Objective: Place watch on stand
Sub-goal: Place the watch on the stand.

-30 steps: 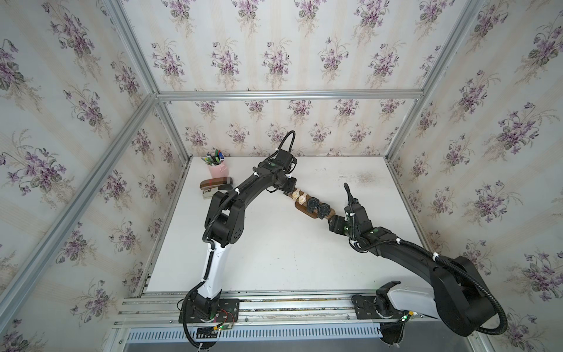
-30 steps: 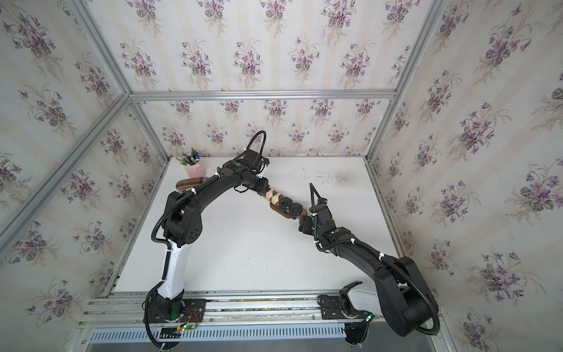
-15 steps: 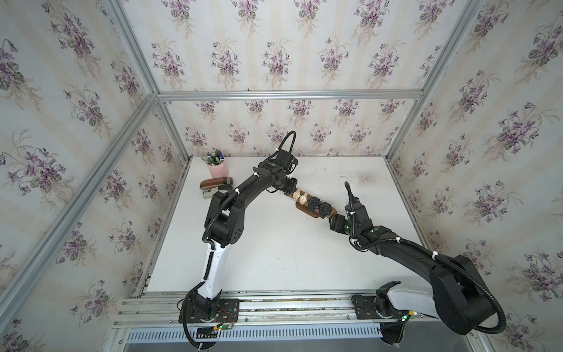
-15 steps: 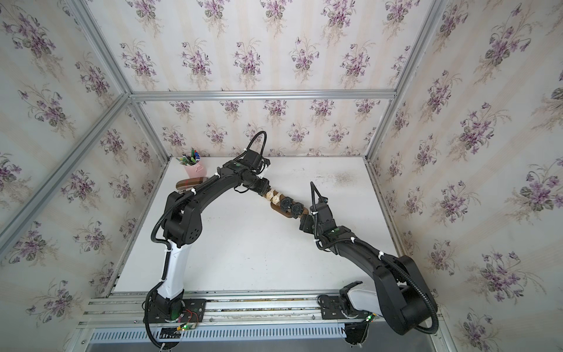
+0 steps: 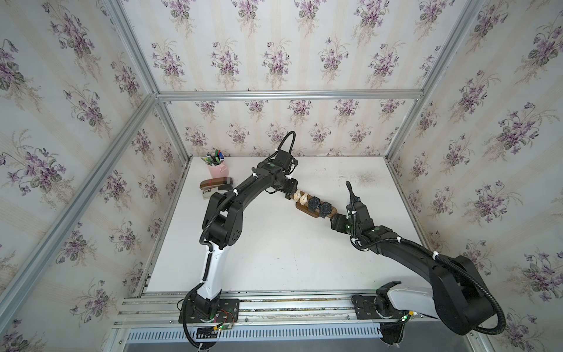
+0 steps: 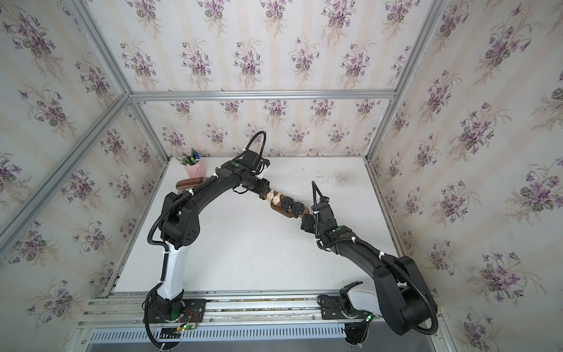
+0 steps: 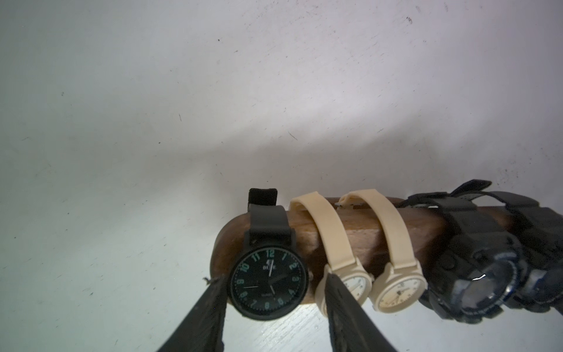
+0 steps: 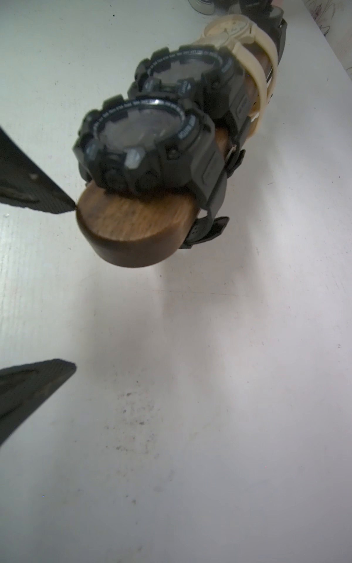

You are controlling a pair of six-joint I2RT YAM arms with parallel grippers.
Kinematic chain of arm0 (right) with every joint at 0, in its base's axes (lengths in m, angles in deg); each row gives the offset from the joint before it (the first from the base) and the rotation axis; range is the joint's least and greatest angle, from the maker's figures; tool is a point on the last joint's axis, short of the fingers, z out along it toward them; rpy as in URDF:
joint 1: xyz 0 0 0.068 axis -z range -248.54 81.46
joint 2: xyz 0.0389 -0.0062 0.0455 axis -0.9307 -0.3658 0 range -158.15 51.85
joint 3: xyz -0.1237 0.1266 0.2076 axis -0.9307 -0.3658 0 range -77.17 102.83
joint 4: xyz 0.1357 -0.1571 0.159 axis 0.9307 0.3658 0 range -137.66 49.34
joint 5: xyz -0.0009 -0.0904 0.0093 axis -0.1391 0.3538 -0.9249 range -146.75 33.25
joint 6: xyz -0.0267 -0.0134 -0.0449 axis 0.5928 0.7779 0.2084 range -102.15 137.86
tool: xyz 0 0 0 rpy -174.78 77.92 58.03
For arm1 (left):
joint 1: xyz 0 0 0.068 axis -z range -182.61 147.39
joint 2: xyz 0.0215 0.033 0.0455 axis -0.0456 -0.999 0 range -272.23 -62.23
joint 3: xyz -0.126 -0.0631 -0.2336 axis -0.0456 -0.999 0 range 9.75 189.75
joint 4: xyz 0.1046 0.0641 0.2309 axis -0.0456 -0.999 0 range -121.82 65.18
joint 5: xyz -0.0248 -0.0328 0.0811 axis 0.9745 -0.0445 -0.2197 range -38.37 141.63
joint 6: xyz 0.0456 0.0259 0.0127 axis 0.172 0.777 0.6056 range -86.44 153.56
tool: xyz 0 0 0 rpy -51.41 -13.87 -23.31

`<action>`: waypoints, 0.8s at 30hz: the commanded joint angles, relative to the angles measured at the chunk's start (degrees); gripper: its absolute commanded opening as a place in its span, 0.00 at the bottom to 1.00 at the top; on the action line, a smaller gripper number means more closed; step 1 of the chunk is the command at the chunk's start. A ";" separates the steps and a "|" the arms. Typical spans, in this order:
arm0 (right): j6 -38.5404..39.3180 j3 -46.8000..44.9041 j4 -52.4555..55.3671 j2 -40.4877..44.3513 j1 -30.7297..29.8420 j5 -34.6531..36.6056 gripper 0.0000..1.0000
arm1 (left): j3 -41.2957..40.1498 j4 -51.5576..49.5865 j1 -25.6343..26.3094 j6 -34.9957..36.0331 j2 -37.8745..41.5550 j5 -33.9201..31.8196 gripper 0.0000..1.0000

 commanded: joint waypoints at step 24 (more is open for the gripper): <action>2.40 4.51 11.32 14.65 0.72 5.55 0.78 | -30.22 17.19 -2.51 -13.03 31.20 -12.35 0.76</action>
